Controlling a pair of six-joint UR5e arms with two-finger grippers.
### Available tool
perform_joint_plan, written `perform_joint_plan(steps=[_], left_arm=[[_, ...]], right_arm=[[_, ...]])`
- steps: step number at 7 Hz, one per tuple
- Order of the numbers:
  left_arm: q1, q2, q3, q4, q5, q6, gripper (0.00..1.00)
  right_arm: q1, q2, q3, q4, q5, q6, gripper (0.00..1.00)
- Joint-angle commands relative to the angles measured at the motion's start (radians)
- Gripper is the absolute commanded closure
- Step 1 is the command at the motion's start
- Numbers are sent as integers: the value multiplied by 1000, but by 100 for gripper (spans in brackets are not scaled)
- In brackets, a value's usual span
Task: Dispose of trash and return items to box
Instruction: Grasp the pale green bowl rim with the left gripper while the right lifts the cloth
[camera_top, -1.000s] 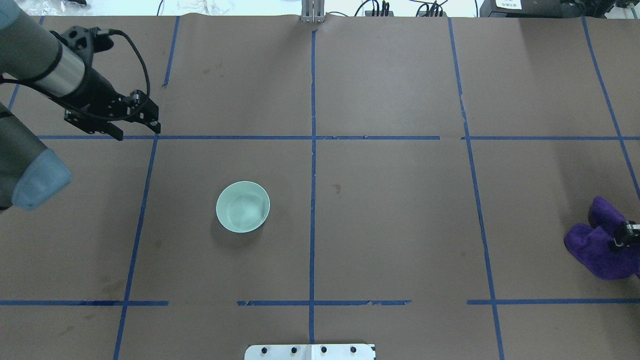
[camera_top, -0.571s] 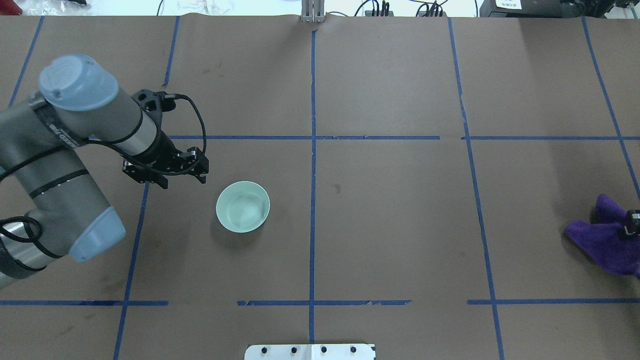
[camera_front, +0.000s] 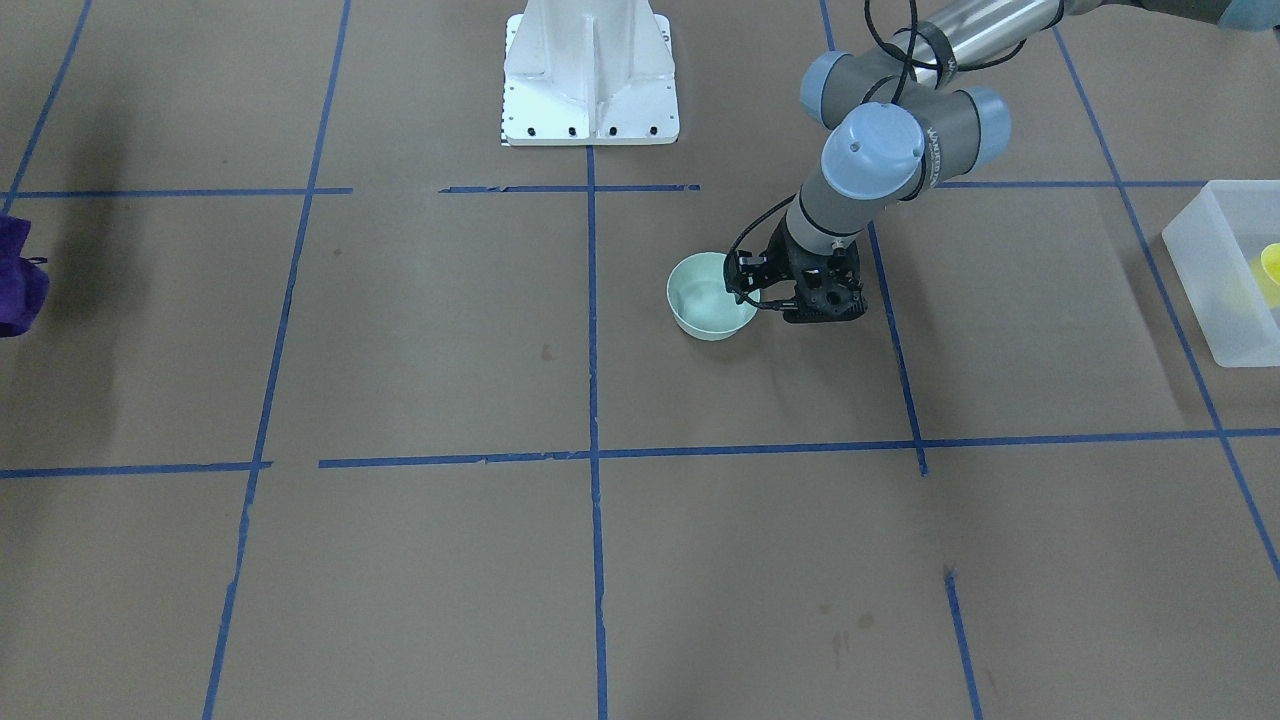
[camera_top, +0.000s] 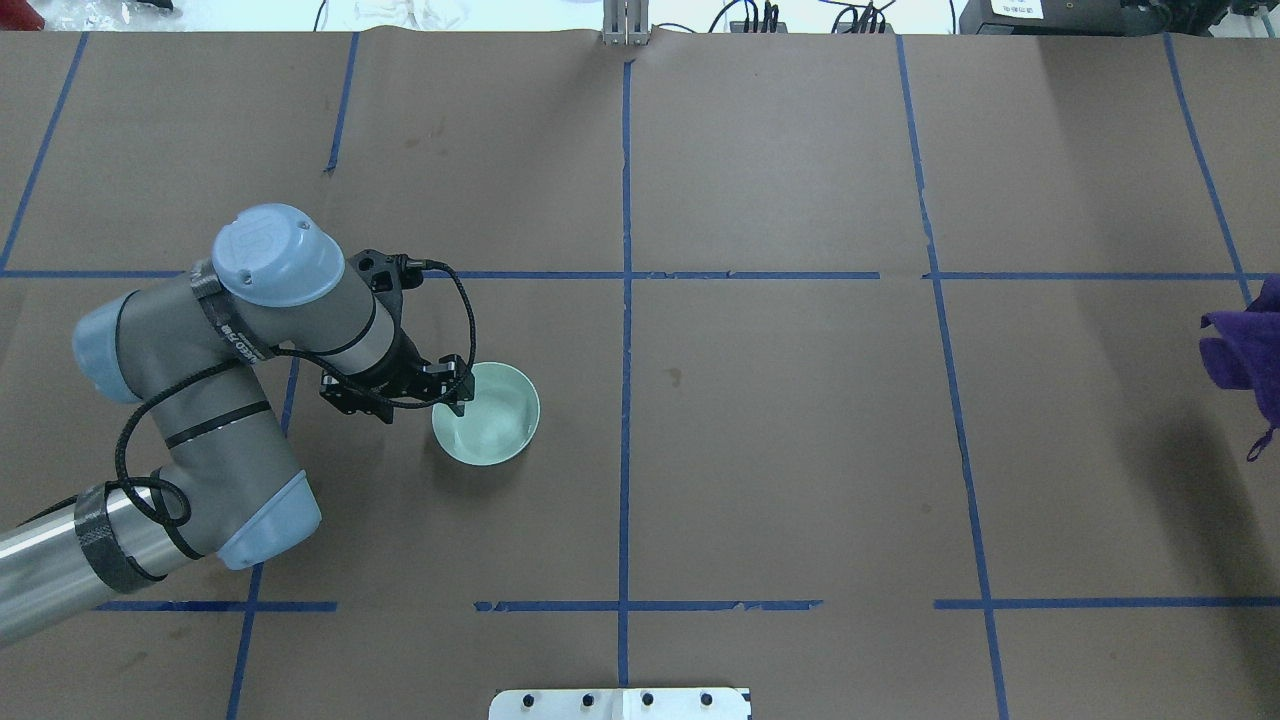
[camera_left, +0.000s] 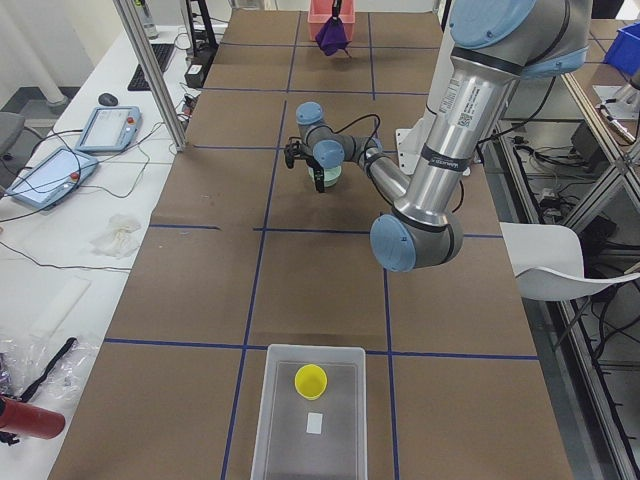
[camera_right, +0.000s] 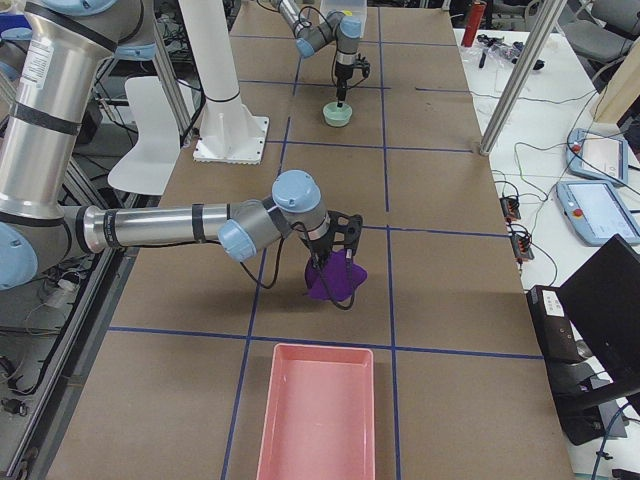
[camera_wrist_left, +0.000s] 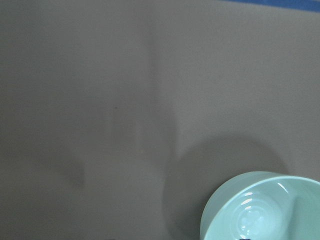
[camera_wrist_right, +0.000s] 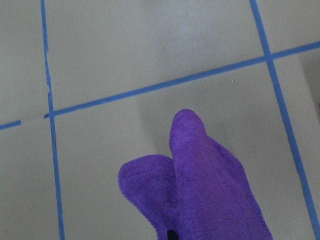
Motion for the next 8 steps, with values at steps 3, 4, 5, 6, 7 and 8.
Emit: perform_joint_plan(steps=[3, 4, 5, 6, 7, 8], left_arm=[[51, -8, 18, -19, 4, -4, 100], [51, -10, 4, -19, 5, -4, 100], [49, -17, 1, -26, 43, -2, 100], [37, -19, -27, -29, 64, 1, 100], [-21, -20, -60, -23, 62, 4, 100], [-94, -16, -121, -7, 59, 5, 100]], right_arm=[[244, 77, -13, -226, 8, -298, 100], [301, 110, -25, -341, -3, -459, 100], [356, 140, -67, -415, -36, -638, 100], [367, 142, -113, -424, -88, -742, 100], [367, 144, -193, -417, -113, -793, 100], [367, 145, -289, -412, -115, -849, 100]])
